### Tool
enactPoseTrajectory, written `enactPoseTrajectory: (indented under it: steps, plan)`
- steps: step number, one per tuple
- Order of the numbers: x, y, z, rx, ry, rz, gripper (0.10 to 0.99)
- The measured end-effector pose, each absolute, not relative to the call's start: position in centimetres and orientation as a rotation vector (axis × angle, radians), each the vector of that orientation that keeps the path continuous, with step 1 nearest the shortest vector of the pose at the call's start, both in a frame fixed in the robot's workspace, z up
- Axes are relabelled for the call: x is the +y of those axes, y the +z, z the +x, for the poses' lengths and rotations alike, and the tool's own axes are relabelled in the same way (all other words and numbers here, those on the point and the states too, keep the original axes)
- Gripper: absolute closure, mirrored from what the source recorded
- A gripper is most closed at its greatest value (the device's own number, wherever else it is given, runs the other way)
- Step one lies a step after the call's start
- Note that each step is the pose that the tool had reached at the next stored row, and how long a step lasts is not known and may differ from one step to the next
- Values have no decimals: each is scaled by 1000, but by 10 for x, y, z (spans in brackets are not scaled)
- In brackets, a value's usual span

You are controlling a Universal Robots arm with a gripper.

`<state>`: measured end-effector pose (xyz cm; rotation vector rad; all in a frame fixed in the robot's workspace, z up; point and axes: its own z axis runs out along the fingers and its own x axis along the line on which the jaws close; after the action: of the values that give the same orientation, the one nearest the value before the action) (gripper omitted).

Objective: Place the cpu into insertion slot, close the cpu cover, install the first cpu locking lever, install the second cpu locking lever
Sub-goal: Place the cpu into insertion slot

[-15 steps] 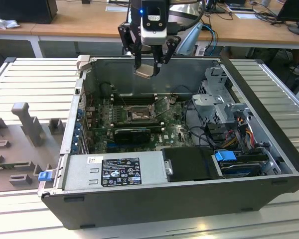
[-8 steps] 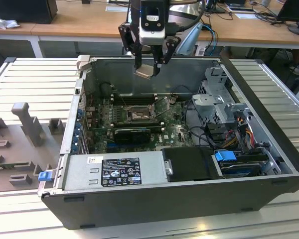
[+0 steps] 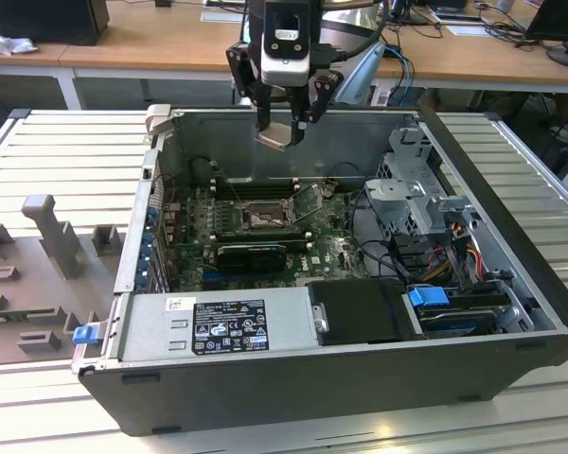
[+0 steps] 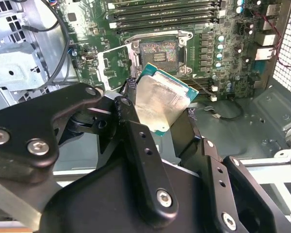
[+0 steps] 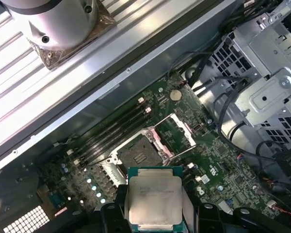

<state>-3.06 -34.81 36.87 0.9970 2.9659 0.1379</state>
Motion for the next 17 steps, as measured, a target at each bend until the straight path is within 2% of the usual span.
enactPoseTrajectory:
  steps: [17]
  plan:
    - [-348, 367, -31, 2857, 136, 1256, 557]
